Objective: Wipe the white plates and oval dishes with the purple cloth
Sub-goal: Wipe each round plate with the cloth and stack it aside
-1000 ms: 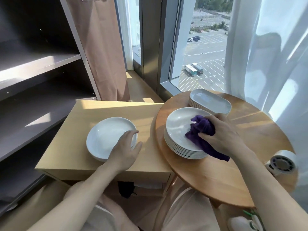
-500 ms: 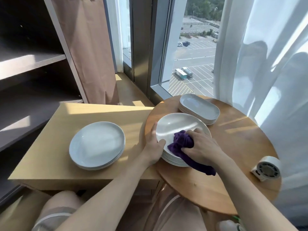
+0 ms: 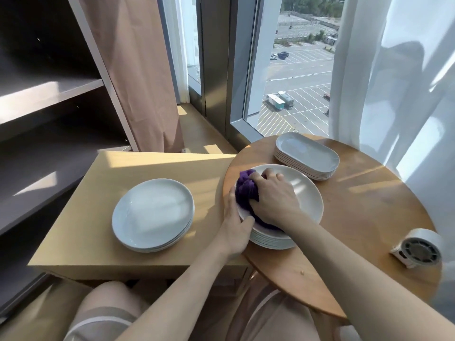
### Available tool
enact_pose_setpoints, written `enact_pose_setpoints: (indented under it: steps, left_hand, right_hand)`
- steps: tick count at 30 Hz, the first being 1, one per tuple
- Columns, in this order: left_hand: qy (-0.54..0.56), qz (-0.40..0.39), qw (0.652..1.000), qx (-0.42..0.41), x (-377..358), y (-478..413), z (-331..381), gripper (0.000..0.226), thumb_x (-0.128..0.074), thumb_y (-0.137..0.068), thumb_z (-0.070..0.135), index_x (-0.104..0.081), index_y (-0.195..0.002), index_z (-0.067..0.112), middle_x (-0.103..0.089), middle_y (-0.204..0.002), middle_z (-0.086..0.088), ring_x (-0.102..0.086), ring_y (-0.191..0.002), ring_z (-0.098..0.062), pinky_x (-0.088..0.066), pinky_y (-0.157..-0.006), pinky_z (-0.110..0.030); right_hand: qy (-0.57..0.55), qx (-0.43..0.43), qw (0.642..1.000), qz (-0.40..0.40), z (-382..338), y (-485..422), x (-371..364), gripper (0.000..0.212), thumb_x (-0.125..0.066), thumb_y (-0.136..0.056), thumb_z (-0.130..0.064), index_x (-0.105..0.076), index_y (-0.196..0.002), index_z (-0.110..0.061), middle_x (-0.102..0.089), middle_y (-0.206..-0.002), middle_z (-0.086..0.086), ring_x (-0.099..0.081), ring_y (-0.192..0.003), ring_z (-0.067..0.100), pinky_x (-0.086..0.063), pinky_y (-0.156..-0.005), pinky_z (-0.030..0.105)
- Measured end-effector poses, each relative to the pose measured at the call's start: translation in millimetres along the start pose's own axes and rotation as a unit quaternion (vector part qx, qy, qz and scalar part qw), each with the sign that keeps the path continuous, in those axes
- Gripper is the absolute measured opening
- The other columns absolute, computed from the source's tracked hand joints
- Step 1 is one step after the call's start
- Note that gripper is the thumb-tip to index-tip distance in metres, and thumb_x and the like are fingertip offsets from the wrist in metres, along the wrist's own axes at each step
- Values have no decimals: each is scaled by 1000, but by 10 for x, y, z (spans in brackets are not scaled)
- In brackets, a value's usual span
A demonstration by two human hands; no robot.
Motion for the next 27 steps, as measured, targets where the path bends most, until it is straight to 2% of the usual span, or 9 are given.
enact_pose_setpoints:
  steps: [3,6,8,13,16,18,22,25,27]
  left_hand:
    - [0,-24,1000,16,-13,-55,-51,82,-51,-100,11,-1,-163,23,-25,-166,-6,-30,-147,-22,-23,-109,-19]
    - [-31,-43,998,23,-47,-65,-104,79,-45,-103,17,6,-163,25,-36,-157,-10,-44,-120,-22,-32,-72,-17]
    - [-36,-48,998,16,-48,-85,-109,78,-44,-104,16,6,-163,26,-39,-145,2,-39,-102,-11,-31,-65,1]
    - [-32,-77,996,26,-60,-187,-244,79,-41,-102,29,12,-158,45,-33,-144,15,-49,-93,-1,-32,-72,6]
    - [-80,-90,992,31,-39,-319,-350,80,-35,-87,55,15,-147,65,-15,-166,14,-48,-126,-26,-42,-104,-35]
    - [-56,-124,990,34,-107,-443,-369,83,-34,-79,58,12,-148,64,-11,-166,19,-35,-144,-29,-32,-117,-49]
    - [32,-158,986,34,-240,-619,-302,79,-40,-81,43,-7,-150,62,-30,-152,16,-35,-140,-17,-30,-119,-41]
    - [88,-143,986,24,-278,-665,-267,71,-41,-81,36,-21,-141,68,-45,-145,10,-47,-125,-5,-40,-106,-33]
    - [102,-133,986,16,-277,-683,-266,69,-41,-81,32,-23,-139,64,-49,-142,9,-50,-124,-5,-43,-108,-35]
  right_hand:
    - [74,-16,995,57,40,-165,15,48,-57,-89,-50,-51,-130,-25,-53,-128,12,-53,-115,37,-41,-87,47]
    - [131,-35,988,69,298,-282,156,46,-58,-87,-54,-56,-124,-25,-54,-124,11,-51,-115,35,-38,-91,48]
    - [165,-40,984,54,498,-304,241,43,-58,-86,-53,-58,-119,-26,-54,-121,9,-50,-113,33,-37,-89,46]
    - [204,-26,978,-14,743,-85,335,45,-57,-84,-53,-58,-121,-29,-54,-122,7,-48,-116,31,-34,-89,46]
    - [163,-32,984,-69,813,168,367,44,-52,-81,-56,-57,-117,-31,-52,-118,2,-45,-118,28,-35,-94,44]
    - [140,-40,985,-96,823,329,357,41,-51,-79,-55,-55,-113,-32,-52,-118,-1,-45,-118,26,-33,-94,42]
    - [122,-37,985,-114,764,565,289,35,-48,-79,-57,-48,-102,-30,-47,-106,0,-44,-112,25,-26,-85,40]
    - [51,-28,992,-114,677,669,220,54,-34,-76,-68,-48,-107,-26,-44,-112,0,-39,-116,24,-33,-96,41]
    - [-12,-20,992,-123,587,686,142,38,-34,-77,-63,-38,-92,-29,-41,-109,-4,-38,-110,22,-36,-99,41]
Point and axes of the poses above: each hand's wrist, its own y-axis away from the middle knuckle, its own x-axis out of the back of the hand, z = x × y, the point moved 7 cm from there along -y, towards the middle knuckle
